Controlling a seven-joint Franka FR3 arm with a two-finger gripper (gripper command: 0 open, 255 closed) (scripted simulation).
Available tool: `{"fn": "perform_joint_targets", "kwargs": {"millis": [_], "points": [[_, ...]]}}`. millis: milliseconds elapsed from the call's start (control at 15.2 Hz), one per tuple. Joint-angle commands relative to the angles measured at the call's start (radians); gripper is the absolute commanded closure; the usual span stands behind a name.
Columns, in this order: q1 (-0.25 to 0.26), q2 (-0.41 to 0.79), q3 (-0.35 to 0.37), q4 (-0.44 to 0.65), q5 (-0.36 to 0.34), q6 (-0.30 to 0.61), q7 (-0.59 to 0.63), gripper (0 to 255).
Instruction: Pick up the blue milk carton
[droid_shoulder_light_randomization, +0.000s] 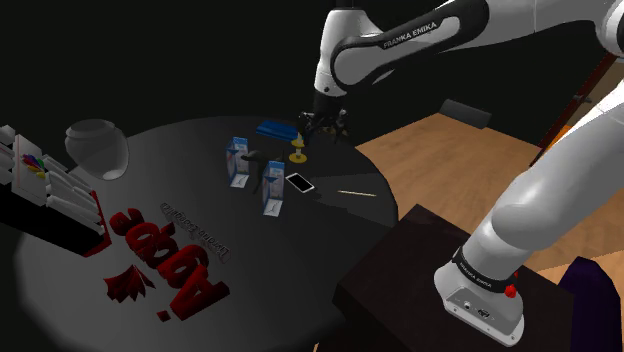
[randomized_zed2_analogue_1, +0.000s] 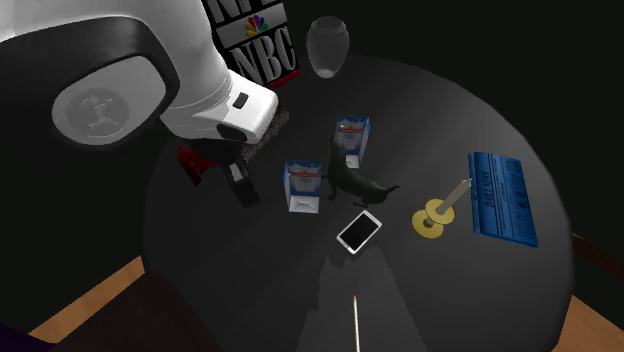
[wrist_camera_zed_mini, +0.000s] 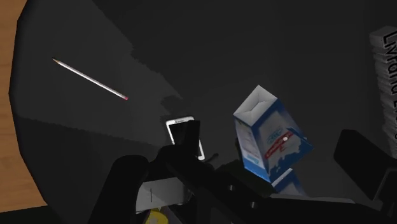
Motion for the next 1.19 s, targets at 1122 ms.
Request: {"fn": "perform_joint_targets", "kwargs": {"millis": [1122], "points": [[0.09,0.789,-0.068,0.644,-0.198,0.068,0.453,0]]}}
